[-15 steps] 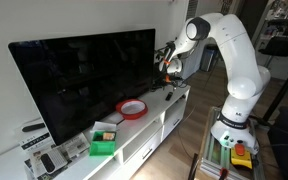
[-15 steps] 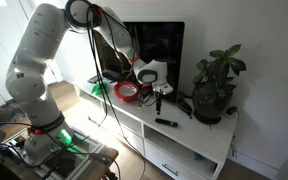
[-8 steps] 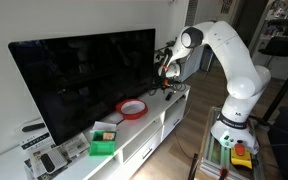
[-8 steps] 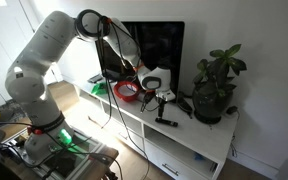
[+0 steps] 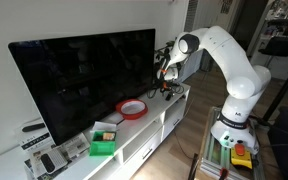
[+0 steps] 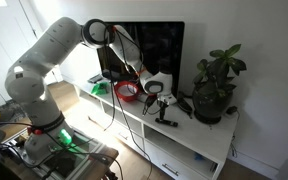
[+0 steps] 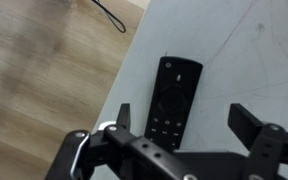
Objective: Move the remote control to the bottom shelf
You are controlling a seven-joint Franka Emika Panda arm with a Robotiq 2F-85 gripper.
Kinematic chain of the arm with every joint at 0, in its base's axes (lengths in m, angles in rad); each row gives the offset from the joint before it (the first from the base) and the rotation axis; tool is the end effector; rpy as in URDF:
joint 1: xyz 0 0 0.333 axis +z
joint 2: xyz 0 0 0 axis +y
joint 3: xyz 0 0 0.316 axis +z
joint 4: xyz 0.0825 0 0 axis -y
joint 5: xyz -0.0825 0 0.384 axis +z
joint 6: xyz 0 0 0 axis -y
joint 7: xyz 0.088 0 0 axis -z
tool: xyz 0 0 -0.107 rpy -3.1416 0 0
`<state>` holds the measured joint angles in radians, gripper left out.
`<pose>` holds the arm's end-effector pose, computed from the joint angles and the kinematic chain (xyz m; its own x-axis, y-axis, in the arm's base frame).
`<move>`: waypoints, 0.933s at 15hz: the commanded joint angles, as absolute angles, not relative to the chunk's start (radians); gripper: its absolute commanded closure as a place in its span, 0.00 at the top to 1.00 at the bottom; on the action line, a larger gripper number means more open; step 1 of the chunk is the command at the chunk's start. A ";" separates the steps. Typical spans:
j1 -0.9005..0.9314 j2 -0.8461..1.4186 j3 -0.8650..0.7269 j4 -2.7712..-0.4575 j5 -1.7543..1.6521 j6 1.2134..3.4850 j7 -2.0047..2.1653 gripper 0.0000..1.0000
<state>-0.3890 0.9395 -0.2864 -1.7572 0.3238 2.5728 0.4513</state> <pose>0.4887 -0.3930 0.0457 0.2627 -0.9647 -0.0194 -0.9600 -0.2634 0.0953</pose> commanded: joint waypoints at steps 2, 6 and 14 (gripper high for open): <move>-0.411 0.986 -0.273 -1.678 0.354 2.512 0.461 0.99; -0.412 1.002 -0.272 -1.648 0.360 2.478 0.468 0.97; -0.411 1.030 -0.275 -1.604 0.360 2.446 0.484 0.60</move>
<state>-0.3914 1.0027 -0.2853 -1.6550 0.3390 2.4814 0.4731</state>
